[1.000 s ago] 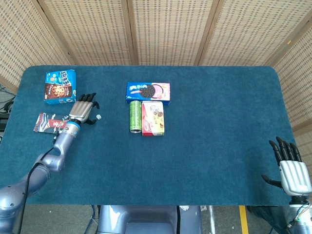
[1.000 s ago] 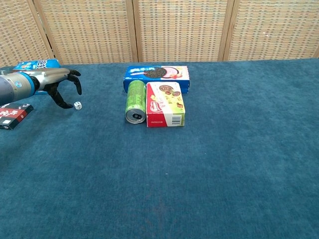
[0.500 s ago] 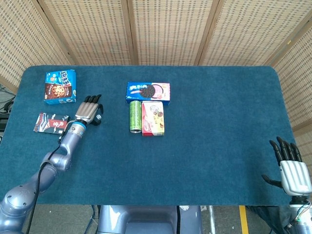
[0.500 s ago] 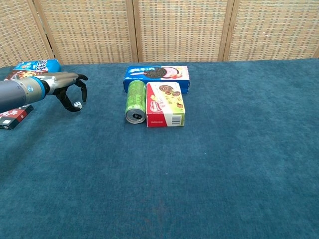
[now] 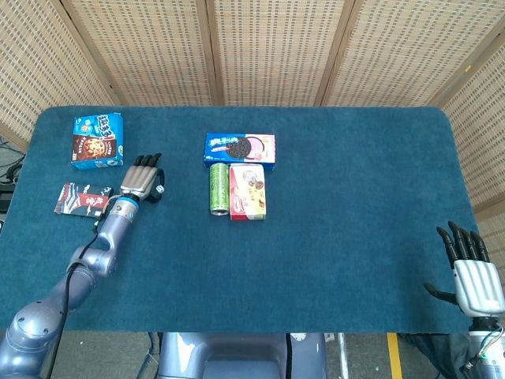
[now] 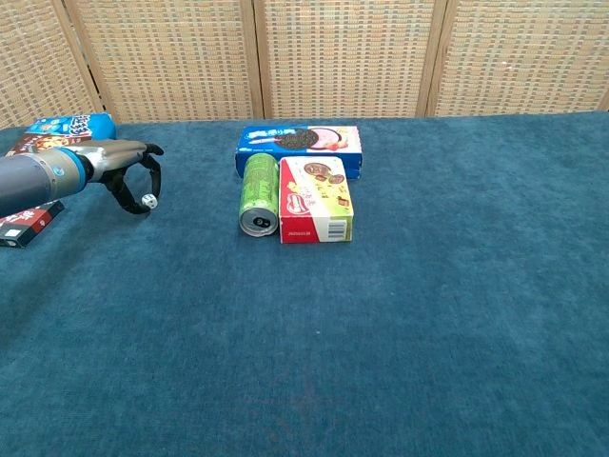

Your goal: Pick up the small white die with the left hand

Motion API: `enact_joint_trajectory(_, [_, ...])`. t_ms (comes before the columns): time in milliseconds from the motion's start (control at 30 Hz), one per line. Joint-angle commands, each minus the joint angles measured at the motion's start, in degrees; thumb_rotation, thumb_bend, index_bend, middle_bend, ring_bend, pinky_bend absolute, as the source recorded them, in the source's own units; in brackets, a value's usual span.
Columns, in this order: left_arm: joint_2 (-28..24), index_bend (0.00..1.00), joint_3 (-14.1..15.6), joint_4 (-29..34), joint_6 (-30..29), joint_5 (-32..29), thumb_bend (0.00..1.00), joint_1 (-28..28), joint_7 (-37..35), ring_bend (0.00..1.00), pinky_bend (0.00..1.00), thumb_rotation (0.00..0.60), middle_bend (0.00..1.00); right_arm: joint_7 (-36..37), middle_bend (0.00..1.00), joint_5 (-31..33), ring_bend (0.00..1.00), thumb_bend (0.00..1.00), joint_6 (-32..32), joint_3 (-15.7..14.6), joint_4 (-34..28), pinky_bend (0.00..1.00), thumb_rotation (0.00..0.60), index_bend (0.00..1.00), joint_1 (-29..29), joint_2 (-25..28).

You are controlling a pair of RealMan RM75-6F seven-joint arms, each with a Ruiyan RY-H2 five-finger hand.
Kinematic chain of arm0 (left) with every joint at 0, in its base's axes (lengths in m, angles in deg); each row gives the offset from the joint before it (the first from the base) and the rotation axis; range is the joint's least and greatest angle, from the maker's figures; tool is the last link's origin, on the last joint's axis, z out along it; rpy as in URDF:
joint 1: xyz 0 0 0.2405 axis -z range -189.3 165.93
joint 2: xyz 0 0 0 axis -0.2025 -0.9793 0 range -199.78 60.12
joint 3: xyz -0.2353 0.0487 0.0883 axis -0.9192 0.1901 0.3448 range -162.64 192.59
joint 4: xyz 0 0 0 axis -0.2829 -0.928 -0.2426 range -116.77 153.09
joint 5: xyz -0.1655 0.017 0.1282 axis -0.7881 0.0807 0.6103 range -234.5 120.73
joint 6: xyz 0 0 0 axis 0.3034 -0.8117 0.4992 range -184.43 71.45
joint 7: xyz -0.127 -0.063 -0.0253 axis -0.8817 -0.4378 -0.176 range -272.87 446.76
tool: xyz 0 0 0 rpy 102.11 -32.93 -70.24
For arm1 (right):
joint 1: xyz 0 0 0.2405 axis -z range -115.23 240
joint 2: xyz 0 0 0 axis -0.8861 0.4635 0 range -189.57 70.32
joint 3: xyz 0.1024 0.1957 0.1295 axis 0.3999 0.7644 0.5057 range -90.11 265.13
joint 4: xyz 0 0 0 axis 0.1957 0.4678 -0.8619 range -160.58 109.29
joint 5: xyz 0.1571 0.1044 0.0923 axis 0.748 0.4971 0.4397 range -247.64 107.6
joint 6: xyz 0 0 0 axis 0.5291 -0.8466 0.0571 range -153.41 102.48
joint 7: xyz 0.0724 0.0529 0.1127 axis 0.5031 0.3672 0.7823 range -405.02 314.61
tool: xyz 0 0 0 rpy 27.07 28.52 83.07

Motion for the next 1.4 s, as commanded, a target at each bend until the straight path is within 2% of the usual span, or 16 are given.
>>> enact_joint_trajectory(33, [0.18,0.50,-0.04,-0.23,0.19,-0.10,0.35,0.11,0.44,0.00,0.00,0.600,0.00,0.02,0.00,0.02,0.00,0.00,-0.01,0.02,-0.04,0.00,0.600,0.00,0.00,0.01])
enact_joint_trajectory(267, [0.38,0.55,-0.59,-0.45,0.56,-0.96,0.36,0.27,2.11,0.00,0.00,0.600,0.00,0.14,0.00,0.06,0.00,0.00,-0.10,0.06,0.01,0.00,0.600,0.00,0.05,-0.04])
enact_joint_trajectory(467, [-0.46,0.56,-0.95,0.51,-0.17,-1.30,0.37,0.03,2.83,0.00,0.00,0.600,0.00,0.29,0.00,0.07,0.00,0.00,-0.08,0.08,0.00,0.00,0.600,0.00,0.04,-0.02])
enact_joint_trajectory(767, [-4.52,0.56,-1.77,6.45,-3.98,-1.12,0.37,-0.91,2.42,0.00,0.00,0.600,0.00,0.41,0.00,0.08,0.00,0.00,-0.03,0.06,-0.09,0.00,0.600,0.00,0.04,0.02])
enact_joint_trajectory(933, [-12.64,0.56,-2.25,19.19,-10.26,0.25,0.36,-2.87,3.52,0.00,0.00,0.600,0.00,0.51,0.00,0.03,0.00,0.00,-0.03,0.07,-0.10,0.00,0.600,0.00,0.02,0.04])
enact_joint_trajectory(1233, [-33.99,0.56,-5.05,54.72,-20.84,-1.74,0.36,-8.70,14.17,0.00,0.00,0.600,0.00,-0.07,0.00,0.03,0.00,0.00,-0.49,0.16,-0.34,0.00,0.600,0.00,0.17,-0.10])
enact_joint_trajectory(1400, [-41.25,0.56,-6.24,66.80,-25.13,-2.54,0.35,-11.16,17.12,0.00,0.00,0.600,0.00,-0.29,0.00,0.11,0.00,0.00,-0.62,0.19,-0.53,0.00,0.600,0.00,0.25,-0.14])
